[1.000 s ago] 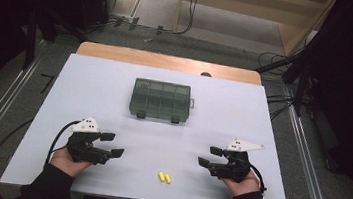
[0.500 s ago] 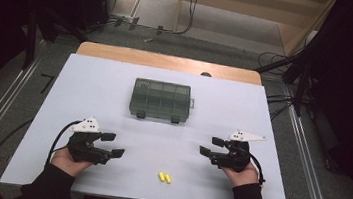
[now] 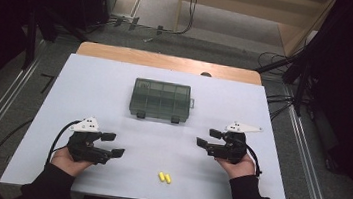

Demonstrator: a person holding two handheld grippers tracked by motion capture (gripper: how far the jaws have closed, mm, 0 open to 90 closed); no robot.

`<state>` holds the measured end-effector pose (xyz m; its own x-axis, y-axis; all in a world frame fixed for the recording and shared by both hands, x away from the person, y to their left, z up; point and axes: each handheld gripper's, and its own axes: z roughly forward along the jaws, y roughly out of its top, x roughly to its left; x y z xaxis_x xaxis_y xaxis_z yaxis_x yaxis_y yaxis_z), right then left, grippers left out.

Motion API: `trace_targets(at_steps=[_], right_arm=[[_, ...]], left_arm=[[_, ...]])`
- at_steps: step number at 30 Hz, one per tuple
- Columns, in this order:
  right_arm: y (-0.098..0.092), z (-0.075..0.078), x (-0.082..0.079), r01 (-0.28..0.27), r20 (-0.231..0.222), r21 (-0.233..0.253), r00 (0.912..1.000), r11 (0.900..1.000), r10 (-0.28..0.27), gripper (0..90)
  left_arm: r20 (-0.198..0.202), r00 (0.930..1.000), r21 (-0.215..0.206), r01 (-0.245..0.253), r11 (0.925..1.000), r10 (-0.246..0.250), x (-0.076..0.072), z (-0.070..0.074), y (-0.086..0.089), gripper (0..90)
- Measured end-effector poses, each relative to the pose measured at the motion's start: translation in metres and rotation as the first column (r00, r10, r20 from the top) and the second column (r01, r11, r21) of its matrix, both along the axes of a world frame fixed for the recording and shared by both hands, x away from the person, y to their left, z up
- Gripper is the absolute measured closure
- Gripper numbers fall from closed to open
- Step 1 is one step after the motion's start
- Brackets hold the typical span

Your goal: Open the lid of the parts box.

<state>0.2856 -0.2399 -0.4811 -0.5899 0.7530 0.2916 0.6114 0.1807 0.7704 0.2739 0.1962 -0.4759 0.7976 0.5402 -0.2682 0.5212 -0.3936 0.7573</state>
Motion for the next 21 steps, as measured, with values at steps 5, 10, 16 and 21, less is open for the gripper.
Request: trace_targets(at_steps=[5,10,16,21], right_arm=[[0.003,0.002,0.006,0.000,0.006,-0.006,1.0000,1.000,0.000,26.9],[0.006,0.003,0.012,0.009,0.006,-0.009,0.9999,1.000,-0.009,26.9],[0.009,0.005,0.021,0.008,-0.003,-0.020,1.0000,1.000,-0.008,27.0],[0.010,0.006,0.026,0.008,-0.007,-0.024,0.9999,1.000,-0.009,27.1]], left_arm=[[-0.002,1.0000,-0.004,-0.001,1.0000,0.001,0.000,0.000,0.000,27.7],[-0.003,1.0000,-0.004,-0.003,1.0000,0.003,0.001,-0.001,0.000,27.7],[-0.004,1.0000,-0.003,-0.003,1.0000,0.003,0.001,-0.001,0.000,27.7],[-0.004,1.0000,-0.001,-0.002,1.0000,0.002,0.001,-0.001,0.000,27.7]])
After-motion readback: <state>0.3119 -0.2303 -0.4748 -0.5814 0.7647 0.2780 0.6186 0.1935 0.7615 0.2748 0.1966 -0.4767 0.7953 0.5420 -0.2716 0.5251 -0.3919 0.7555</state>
